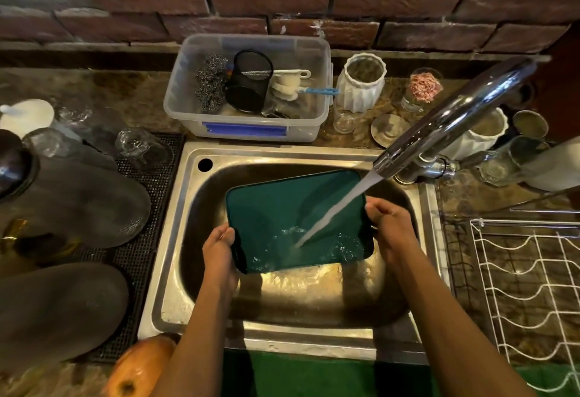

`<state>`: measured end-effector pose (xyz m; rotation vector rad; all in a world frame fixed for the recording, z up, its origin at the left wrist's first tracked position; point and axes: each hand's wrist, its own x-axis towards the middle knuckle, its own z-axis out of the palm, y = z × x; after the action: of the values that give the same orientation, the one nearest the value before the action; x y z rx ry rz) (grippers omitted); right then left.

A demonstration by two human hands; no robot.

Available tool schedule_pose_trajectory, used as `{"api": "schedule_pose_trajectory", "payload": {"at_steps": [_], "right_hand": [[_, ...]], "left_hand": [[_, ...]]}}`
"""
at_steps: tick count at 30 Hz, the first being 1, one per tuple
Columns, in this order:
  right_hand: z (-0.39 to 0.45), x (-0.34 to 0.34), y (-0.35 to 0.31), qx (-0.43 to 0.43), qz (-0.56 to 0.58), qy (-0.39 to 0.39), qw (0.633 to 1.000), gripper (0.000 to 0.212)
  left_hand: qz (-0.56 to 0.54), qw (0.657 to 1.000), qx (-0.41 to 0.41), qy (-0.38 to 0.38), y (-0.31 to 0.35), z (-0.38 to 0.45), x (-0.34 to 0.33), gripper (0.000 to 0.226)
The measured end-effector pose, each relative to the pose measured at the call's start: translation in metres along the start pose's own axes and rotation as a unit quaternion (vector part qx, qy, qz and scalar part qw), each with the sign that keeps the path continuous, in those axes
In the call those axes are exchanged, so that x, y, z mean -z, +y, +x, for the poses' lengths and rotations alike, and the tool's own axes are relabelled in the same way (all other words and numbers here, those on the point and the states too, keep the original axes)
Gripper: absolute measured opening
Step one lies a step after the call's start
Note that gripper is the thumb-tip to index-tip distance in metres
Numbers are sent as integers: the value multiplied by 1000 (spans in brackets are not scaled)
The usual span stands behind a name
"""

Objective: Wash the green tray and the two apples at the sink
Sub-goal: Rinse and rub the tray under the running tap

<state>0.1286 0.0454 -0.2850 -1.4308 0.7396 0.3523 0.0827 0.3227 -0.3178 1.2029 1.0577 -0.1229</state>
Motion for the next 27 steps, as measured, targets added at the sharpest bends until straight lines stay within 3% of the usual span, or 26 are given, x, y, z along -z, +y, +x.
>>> {"api": "schedule_pose_trajectory", "payload": {"at_steps": [11, 19, 27], "right_hand": [[2, 12, -25, 50, -71, 15, 996, 20], [-3, 20, -14, 8, -69, 50, 996, 21], [-3, 21, 19, -56, -76, 67, 993, 24]], "left_hand": [[30, 997, 73, -22, -6, -14, -18, 22], [96, 994, 61, -3, 2, -14, -16, 27], [127, 992, -4, 10, 27, -16, -13, 24]]}}
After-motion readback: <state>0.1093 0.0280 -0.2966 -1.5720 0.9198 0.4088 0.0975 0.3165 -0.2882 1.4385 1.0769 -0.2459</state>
